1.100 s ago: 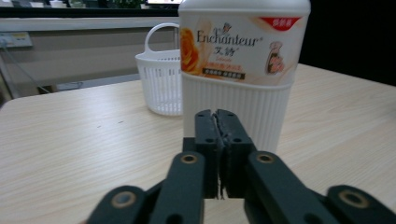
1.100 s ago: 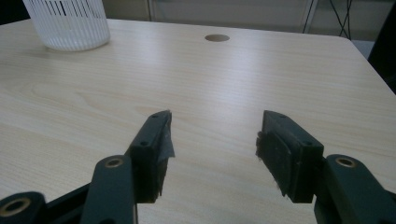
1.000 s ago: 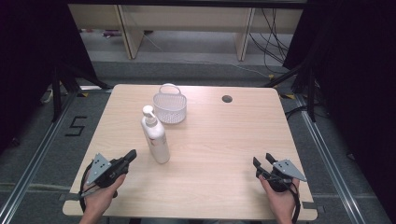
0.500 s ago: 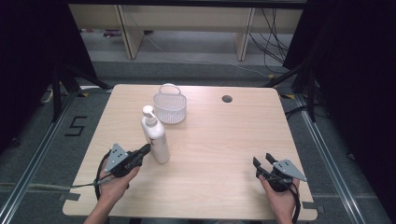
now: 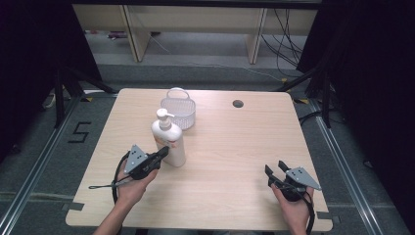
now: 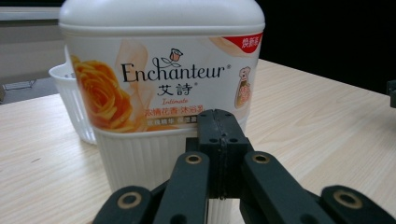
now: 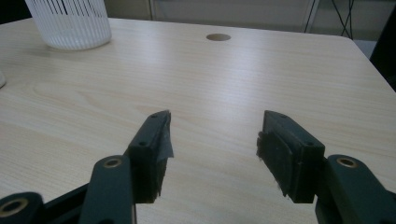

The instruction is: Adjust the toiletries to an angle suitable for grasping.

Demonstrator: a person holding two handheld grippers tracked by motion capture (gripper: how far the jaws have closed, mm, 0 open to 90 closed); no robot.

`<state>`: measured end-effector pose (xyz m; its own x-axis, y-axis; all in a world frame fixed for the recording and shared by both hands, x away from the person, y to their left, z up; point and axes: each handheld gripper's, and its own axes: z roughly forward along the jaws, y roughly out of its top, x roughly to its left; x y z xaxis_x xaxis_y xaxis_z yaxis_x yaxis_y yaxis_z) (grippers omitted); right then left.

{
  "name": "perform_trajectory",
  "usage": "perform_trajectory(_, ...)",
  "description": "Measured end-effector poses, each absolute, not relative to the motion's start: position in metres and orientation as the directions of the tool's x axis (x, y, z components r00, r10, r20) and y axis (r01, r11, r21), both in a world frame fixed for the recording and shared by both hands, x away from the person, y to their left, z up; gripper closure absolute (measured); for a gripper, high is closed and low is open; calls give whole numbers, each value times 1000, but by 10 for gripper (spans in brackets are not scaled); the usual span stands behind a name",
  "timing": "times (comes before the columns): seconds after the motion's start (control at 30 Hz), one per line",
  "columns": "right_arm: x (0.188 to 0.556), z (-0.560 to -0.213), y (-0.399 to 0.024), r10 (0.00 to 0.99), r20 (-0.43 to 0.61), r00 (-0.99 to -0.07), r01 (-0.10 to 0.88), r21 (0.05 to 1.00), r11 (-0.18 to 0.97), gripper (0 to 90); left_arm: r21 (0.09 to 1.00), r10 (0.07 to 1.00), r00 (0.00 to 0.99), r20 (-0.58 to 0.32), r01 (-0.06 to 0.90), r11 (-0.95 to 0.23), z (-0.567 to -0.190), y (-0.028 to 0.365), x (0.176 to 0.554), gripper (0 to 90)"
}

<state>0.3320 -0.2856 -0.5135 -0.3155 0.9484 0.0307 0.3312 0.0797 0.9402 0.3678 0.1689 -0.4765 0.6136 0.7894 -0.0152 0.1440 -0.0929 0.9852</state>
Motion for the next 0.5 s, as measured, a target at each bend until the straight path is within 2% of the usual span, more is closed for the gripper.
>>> perform_trajectory(0.33, 331, -514, -286, 949, 46, -312, 340, 938, 66, 434, 988, 795, 607, -11, 131, -87, -473, 161, 372, 891)
perform_trajectory(0.5, 331, -513, -287, 949, 24, -313, 326, 942, 84, 431, 991, 805, 593, 4, 105, -82, -469, 163, 361, 784)
